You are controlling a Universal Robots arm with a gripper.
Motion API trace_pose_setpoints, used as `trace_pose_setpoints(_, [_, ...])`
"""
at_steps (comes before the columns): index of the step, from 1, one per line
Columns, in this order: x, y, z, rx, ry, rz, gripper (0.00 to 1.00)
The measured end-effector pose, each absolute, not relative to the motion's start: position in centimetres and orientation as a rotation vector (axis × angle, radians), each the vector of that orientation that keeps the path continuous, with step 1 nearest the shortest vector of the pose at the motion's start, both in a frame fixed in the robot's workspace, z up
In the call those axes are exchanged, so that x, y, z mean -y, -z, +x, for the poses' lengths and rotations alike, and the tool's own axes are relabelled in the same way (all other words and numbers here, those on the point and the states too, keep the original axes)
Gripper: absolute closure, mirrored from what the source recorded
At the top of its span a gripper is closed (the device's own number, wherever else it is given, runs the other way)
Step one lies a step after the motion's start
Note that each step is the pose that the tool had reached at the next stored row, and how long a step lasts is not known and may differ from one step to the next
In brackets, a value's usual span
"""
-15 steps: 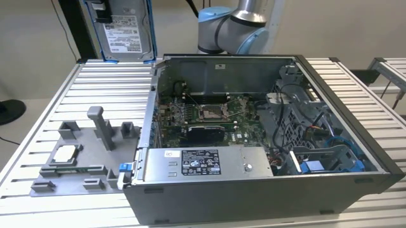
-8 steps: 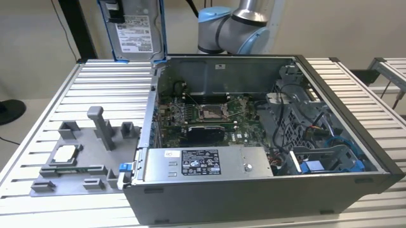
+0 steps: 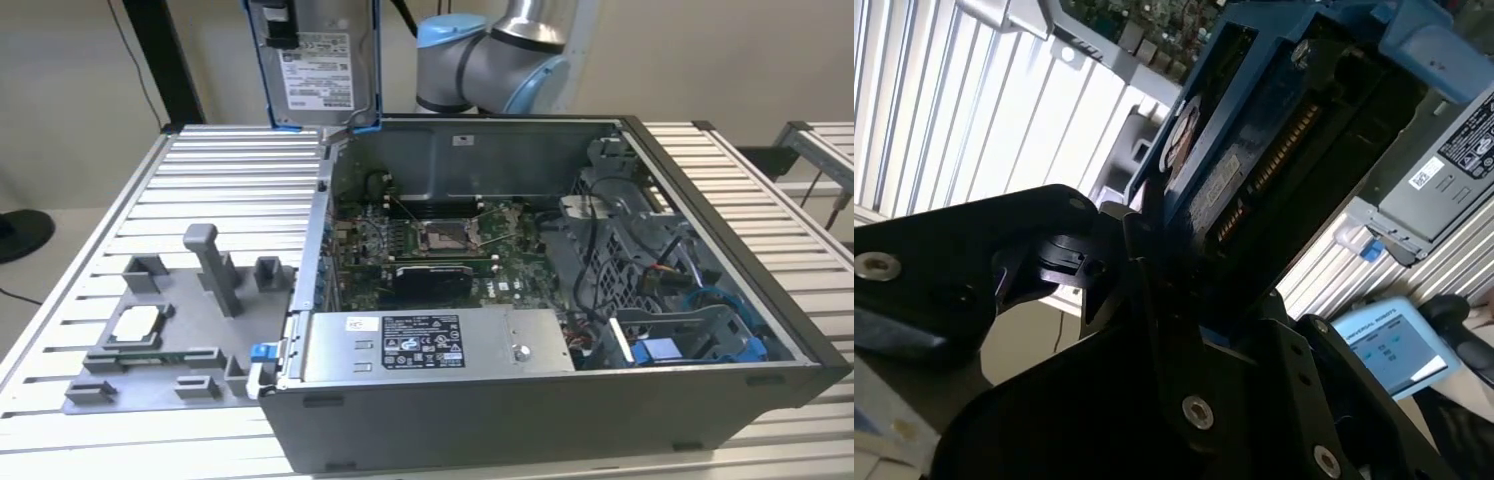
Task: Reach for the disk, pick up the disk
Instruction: 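Pick up the disk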
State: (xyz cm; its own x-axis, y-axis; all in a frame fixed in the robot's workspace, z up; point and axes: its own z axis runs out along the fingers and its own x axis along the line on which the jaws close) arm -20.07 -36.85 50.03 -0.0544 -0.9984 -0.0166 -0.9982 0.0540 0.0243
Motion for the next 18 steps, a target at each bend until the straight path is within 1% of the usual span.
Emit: trace_pose_setpoints(18, [36.9,-50.0,-13.3,2.276,0.047,2.156,1.0])
